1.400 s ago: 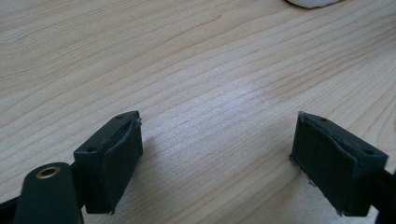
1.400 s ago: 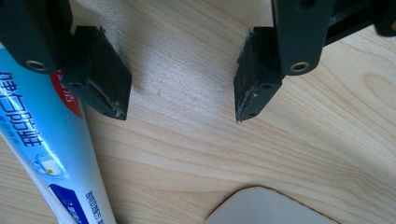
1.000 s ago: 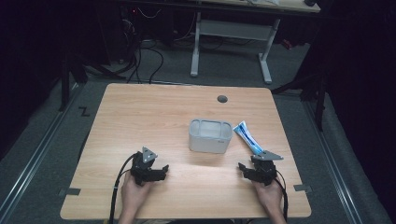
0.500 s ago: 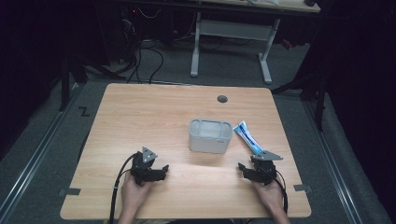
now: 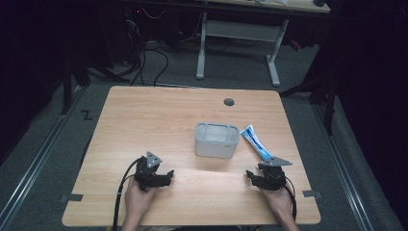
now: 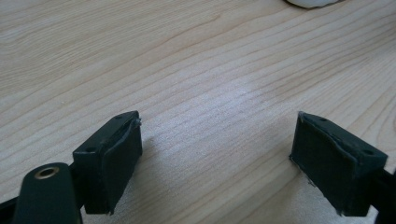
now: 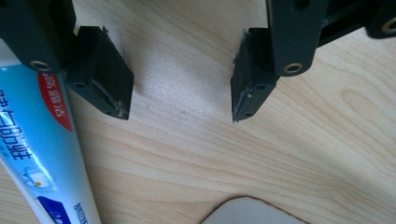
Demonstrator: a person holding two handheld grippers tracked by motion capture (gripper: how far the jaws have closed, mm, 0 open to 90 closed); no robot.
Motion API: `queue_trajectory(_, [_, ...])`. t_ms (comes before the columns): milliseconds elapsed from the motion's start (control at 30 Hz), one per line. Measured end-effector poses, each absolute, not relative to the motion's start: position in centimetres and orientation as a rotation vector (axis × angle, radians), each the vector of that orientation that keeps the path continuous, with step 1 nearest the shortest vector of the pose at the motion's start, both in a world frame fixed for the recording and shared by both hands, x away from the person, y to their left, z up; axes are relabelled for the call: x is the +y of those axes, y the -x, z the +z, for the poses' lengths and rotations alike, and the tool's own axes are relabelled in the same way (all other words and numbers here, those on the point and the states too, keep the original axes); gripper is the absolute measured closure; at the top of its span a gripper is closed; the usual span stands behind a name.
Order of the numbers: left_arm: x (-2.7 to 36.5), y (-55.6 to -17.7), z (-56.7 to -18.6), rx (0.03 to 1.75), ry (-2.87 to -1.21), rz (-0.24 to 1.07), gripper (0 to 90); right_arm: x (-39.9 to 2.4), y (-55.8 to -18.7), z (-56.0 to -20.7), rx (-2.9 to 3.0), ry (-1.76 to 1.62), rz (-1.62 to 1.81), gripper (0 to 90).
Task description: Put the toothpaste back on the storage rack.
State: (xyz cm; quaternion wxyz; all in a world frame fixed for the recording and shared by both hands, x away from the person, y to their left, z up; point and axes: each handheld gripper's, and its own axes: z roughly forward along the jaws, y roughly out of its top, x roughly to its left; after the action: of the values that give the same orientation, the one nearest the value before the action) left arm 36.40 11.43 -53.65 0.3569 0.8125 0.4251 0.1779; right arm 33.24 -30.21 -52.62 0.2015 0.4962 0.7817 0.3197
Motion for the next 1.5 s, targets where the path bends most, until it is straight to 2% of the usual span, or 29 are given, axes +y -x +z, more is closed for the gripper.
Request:
queue_trajectory(433, [11.4, -36.4, -53.6, 1.097, -2.099, 0.459, 16.5, -30.8, -32.0, -52.0, 2.149, -1.360, 1.038, 43.0])
queue_trajectory(900, [11.4, -36.4, -53.6, 1.098, -2.099, 0.459, 16.5, -31.9, -31.1, -50.9, 2.097, -1.314, 1.014, 49.8])
queue_trajectory(1300, [11.4, -36.4, -53.6, 1.098, -2.098, 0.460, 16.6, -33.0, -31.7, -49.9, 2.070, -1.342, 1.027, 52.8])
queue_trajectory(1500, [11.4, -36.4, -53.6, 1.098, -2.099, 0.460, 16.5, -33.4, -33.1, -48.8, 2.050, -1.348, 1.044, 52.6])
